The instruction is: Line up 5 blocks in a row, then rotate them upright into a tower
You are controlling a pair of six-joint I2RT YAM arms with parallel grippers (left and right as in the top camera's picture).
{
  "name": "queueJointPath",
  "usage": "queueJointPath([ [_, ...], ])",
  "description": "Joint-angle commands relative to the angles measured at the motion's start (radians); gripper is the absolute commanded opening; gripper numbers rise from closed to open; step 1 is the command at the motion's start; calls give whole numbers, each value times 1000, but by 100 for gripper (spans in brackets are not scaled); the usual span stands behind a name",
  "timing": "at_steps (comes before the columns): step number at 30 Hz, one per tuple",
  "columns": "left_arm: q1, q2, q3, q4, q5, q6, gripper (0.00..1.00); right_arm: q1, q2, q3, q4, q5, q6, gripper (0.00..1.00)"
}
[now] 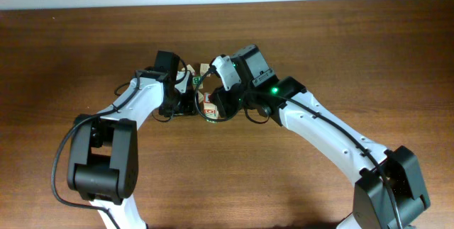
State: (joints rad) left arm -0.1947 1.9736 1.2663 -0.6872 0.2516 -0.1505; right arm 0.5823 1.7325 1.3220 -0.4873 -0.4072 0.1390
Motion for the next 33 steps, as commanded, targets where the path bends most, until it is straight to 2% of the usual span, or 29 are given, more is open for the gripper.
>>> queueJointPath([
  [1, 5, 8, -6, -3, -60, 6, 58, 6, 39, -4, -36, 64, -12, 4],
  [8, 10, 8, -6, -7, -219, 5, 63, 6, 39, 6, -36, 64, -13, 4],
  [33, 10, 8, -6, -6, -219, 5, 65, 35, 29, 72, -66, 46, -13, 4],
])
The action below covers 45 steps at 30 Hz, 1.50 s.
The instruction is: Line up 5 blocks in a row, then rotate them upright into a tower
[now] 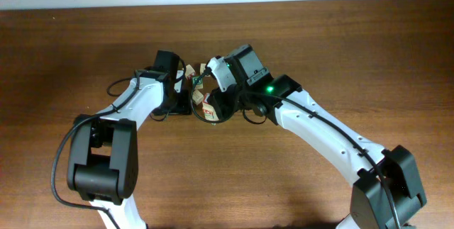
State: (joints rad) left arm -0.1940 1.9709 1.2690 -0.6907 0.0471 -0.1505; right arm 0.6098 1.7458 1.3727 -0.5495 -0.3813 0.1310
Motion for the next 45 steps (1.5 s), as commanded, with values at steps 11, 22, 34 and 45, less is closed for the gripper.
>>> queueJointPath([
  [11, 9, 11, -9, -3, -14, 5, 65, 7, -21, 21, -3, 19, -5, 8],
  [22, 9, 11, -9, -3, -14, 6, 66, 7, -25, 62, -24, 19, -4, 12],
  [34, 84, -16, 146, -142, -29, 10, 75, -143, -329, 153, -176, 84, -49, 25],
  [45, 303, -391, 267, -210, -149, 70, 99, -462, -713, 153, -477, 210, -48, 84],
])
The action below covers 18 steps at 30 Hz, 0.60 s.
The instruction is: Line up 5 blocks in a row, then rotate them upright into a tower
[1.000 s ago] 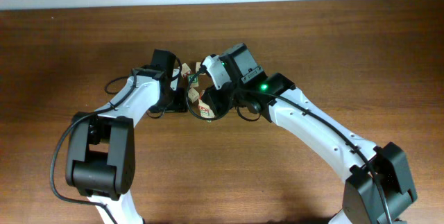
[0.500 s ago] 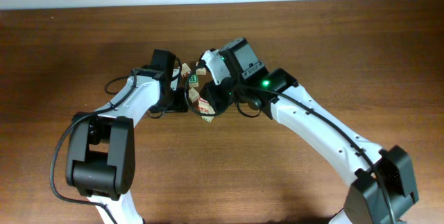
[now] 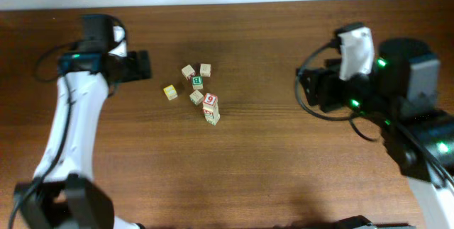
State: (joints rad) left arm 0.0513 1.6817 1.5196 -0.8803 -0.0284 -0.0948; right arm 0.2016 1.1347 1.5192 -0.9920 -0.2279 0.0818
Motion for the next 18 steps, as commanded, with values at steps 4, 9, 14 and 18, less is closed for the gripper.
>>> queueJointPath([
  [4, 87, -137, 17, -20, -74, 14, 99, -66, -245, 6, -90, 56, 0, 99],
  [9, 87, -137, 17, -20, -74, 14, 100, -66, -293, 6, -132, 56, 0, 99],
  [14, 87, -137, 17, -20, -74, 14, 99, -66, -291, 5, -176, 80, 0, 99],
  [18, 87, -137, 17, -20, -74, 14, 99, -148, -360, -64, -143, 260, -1, 99],
])
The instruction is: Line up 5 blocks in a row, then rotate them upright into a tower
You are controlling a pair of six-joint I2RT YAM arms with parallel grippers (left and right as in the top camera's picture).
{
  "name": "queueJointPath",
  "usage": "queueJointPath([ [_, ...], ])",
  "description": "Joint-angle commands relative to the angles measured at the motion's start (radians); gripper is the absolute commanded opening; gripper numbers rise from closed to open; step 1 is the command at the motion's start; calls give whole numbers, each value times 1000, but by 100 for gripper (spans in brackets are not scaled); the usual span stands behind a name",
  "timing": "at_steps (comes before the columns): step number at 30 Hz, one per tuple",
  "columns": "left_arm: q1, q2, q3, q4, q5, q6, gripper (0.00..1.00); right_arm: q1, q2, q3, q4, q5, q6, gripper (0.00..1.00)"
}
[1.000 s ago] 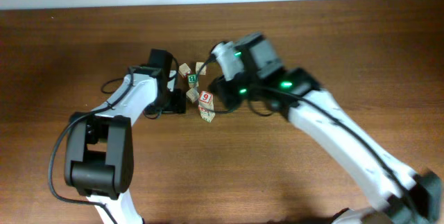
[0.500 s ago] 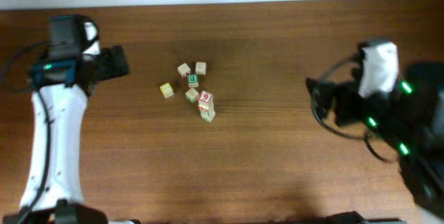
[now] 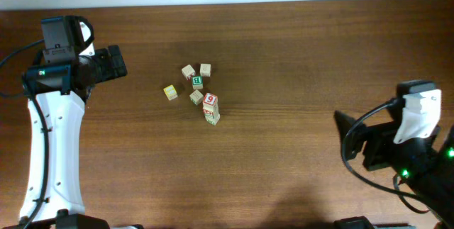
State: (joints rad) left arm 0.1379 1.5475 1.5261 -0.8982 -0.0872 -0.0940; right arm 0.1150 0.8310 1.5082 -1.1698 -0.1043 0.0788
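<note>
Several small wooden blocks lie in a loose cluster at the table's middle. Among them are a block with a green letter (image 3: 196,81), a yellow one (image 3: 170,92), one with a red figure (image 3: 210,101), two plain ones at the back (image 3: 188,71) (image 3: 205,69), and another (image 3: 213,117) touching the red-figure block in front. My left gripper (image 3: 117,63) hangs far to the left of the cluster, pointing right. My right gripper (image 3: 342,124) is far to the lower right, pointing left. Neither holds a block; the overhead view does not show how their jaws stand.
The brown wooden table (image 3: 284,52) runs to a pale wall edge at the top. My left arm (image 3: 53,137) stands along the left side and my right arm (image 3: 404,151) fills the lower right corner.
Both arms have drawn further back: the left gripper moved slightly left, the right arm dropped from the right middle to the lower right corner. The blocks lie unchanged.
At first both grippers were close together over the block cluster, hiding most of it, and stayed there a second later, shifted slightly. Then both were pulled far out to the sides, leaving the blocks lying uncovered. Now they are further off still.
</note>
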Motion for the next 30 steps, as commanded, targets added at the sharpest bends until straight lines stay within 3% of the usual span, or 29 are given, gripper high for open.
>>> queueJointPath([
  [1, 1, -3, 10, -2, -15, 13, 99, -97, -111, -122, 114, 150, -43, 99],
  [4, 1, -3, 10, -2, -15, 13, 99, -142, -285, -388, 406, 150, -197, 99],
  [11, 1, -3, 10, -2, -15, 13, 99, -197, -640, -992, 827, 48, -201, 99],
  [16, 1, -3, 10, -2, -15, 13, 99, -195, -830, -1279, 1026, 25, -196, 99],
  [25, 1, -3, 10, -2, -15, 13, 99, -194, -828, -1503, 1202, -20, -194, 99],
  [30, 1, -3, 10, -2, -15, 13, 99, -194, -828, -1503, 1099, -8, -195, 99],
])
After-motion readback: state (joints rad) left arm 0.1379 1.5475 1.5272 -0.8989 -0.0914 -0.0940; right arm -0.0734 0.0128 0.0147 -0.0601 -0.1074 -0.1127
